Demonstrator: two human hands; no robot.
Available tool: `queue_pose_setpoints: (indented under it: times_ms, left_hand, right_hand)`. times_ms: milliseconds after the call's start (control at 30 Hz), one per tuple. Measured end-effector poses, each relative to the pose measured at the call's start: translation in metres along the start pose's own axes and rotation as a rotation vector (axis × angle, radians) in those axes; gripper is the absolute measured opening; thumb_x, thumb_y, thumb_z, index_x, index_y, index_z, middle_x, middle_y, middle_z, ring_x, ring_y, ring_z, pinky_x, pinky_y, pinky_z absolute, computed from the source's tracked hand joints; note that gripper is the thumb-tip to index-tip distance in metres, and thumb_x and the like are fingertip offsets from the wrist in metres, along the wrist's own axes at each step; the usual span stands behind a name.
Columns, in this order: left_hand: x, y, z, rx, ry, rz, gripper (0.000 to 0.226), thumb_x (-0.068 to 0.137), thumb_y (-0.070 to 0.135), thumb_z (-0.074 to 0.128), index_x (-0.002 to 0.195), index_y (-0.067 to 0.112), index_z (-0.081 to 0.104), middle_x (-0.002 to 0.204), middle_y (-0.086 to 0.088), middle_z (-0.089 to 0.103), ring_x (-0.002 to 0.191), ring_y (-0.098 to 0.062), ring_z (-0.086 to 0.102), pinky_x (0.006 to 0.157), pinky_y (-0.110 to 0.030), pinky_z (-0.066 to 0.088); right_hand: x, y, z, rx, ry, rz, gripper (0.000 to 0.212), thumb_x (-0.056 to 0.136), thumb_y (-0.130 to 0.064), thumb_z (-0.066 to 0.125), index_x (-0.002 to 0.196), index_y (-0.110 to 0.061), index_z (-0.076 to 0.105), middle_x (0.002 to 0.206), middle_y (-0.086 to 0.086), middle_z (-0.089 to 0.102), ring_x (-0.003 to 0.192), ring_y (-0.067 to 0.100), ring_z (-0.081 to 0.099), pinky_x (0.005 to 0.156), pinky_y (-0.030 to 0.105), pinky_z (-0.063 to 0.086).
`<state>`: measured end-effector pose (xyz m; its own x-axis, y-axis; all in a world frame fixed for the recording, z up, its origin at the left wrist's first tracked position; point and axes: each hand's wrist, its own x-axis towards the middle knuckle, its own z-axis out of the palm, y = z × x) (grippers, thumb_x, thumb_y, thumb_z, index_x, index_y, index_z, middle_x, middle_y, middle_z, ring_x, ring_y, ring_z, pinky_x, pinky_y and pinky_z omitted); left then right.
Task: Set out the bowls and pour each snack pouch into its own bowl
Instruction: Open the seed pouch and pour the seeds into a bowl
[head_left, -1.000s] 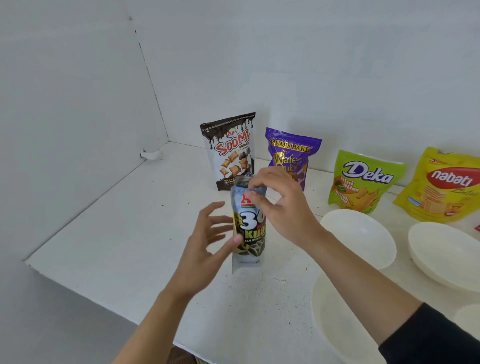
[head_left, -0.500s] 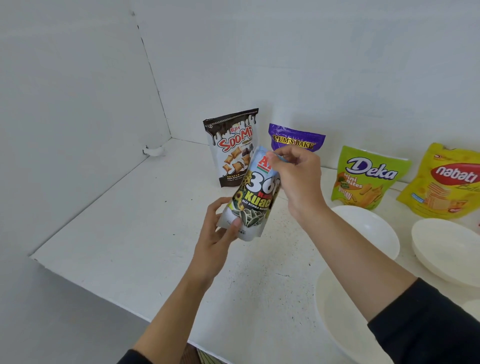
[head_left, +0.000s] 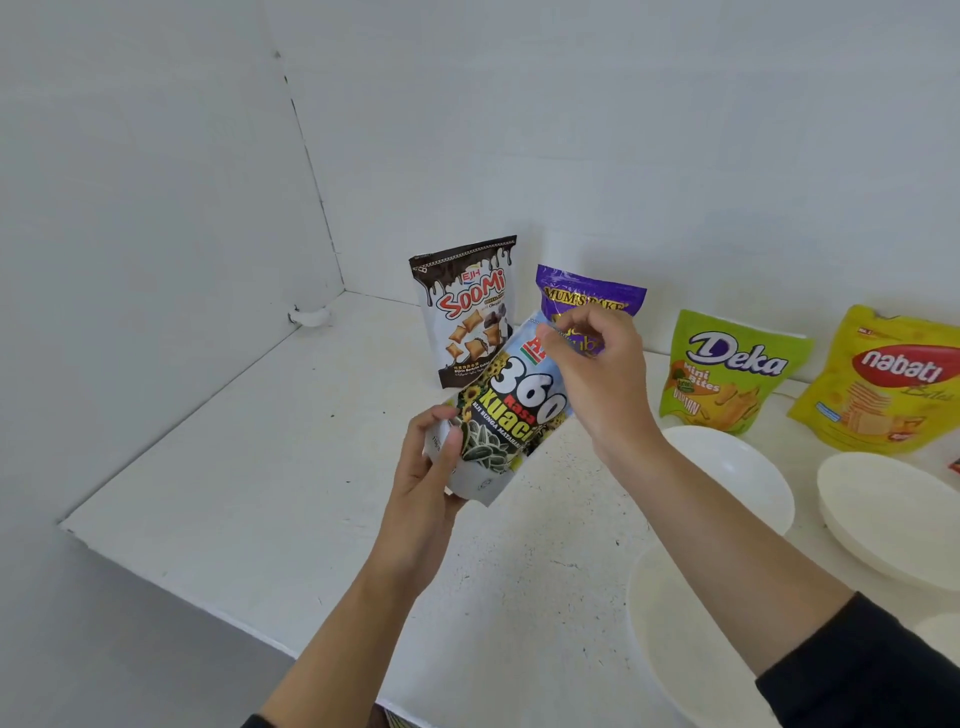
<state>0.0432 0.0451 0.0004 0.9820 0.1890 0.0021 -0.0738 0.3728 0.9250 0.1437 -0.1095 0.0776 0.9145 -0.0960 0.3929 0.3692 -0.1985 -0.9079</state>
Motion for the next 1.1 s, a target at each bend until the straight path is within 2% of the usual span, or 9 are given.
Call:
queue_pose_setpoints:
  times_ms: [67,200,300,433,567,700,833,900,1100]
  left_hand:
    - [0.001,0.0,-0.002,-0.038,-0.014,-0.019,0.027,0.098,0.021,0.058,0.124,0.026,0.054,0.136,-0.003,0.063,0.126,-0.036,0.061,0.1,-0.054,0.053]
    - [-0.001,0.003,-0.008,-0.081,-0.04,-0.041,0.035,0.097,0.014,0.059,0.129,0.025,0.056,0.139,-0.006,0.061,0.126,-0.037,0.062,0.104,-0.057,0.05]
    - [-0.003,0.005,-0.014,-0.077,-0.043,-0.059,0.036,0.096,0.011,0.06,0.13,0.023,0.058,0.139,-0.008,0.06,0.126,-0.04,0.06,0.105,-0.061,0.049]
    - [-0.007,0.012,-0.018,-0.009,-0.102,-0.056,0.036,0.094,0.01,0.061,0.128,0.02,0.059,0.138,-0.011,0.059,0.124,-0.039,0.062,0.101,-0.057,0.053]
    - [-0.008,0.02,-0.018,0.032,-0.115,-0.069,0.038,0.095,0.011,0.066,0.131,0.015,0.057,0.138,-0.011,0.058,0.122,-0.037,0.063,0.099,-0.058,0.053]
    - [-0.007,0.032,-0.006,0.114,-0.111,-0.045,0.039,0.092,0.017,0.069,0.13,0.016,0.059,0.132,-0.005,0.065,0.116,-0.031,0.068,0.091,-0.051,0.058]
    - [-0.006,0.043,0.009,0.219,-0.112,-0.01,0.035,0.086,0.023,0.07,0.122,0.02,0.066,0.124,0.0,0.069,0.113,-0.027,0.07,0.084,-0.048,0.061]
    - [-0.006,0.046,0.016,0.235,-0.133,-0.025,0.035,0.085,0.021,0.072,0.12,0.019,0.068,0.123,-0.002,0.069,0.112,-0.029,0.07,0.084,-0.049,0.061]
    - [-0.018,0.039,0.045,0.251,-0.165,-0.071,0.036,0.08,0.02,0.075,0.116,0.019,0.072,0.119,-0.001,0.071,0.109,-0.026,0.071,0.081,-0.048,0.063]
  right_hand:
    - [-0.001,-0.005,-0.003,-0.018,-0.075,-0.006,0.013,0.089,-0.024,0.076,0.085,-0.022,0.064,0.112,0.0,0.06,0.11,0.016,0.055,0.09,0.026,0.047]
    - [0.003,-0.013,-0.017,0.078,-0.271,0.056,0.018,0.084,-0.022,0.081,0.093,-0.021,0.065,0.112,-0.003,0.067,0.105,0.016,0.067,0.09,0.042,0.059]
    - [0.002,-0.017,-0.027,0.037,-0.433,0.081,0.034,0.083,-0.024,0.082,0.109,-0.032,0.061,0.121,-0.011,0.062,0.111,0.015,0.064,0.085,0.036,0.06]
    - [-0.004,-0.021,-0.038,0.015,-0.657,0.203,0.016,0.086,-0.023,0.079,0.101,-0.027,0.073,0.111,-0.008,0.071,0.104,0.015,0.07,0.072,0.028,0.062]
    - [-0.011,-0.022,-0.047,0.017,-0.634,0.22,0.015,0.088,-0.025,0.077,0.102,-0.026,0.072,0.106,-0.006,0.073,0.098,0.012,0.073,0.073,0.031,0.063]
    - [-0.021,-0.021,-0.057,0.01,-0.566,0.18,0.016,0.09,-0.024,0.075,0.104,-0.023,0.068,0.106,-0.009,0.069,0.095,0.001,0.07,0.065,0.021,0.059]
    - [-0.033,-0.013,-0.077,0.067,-0.516,0.239,0.02,0.088,-0.021,0.077,0.105,-0.026,0.068,0.117,-0.003,0.068,0.103,0.014,0.072,0.073,0.038,0.065]
    - [-0.039,-0.009,-0.09,0.065,-0.513,0.25,0.023,0.086,-0.022,0.079,0.106,-0.028,0.07,0.121,-0.002,0.067,0.108,0.018,0.071,0.077,0.041,0.065]
    - [-0.055,0.0,-0.128,0.112,-0.481,0.273,0.024,0.086,-0.019,0.079,0.106,-0.03,0.071,0.113,-0.004,0.073,0.108,0.016,0.071,0.082,0.046,0.063]
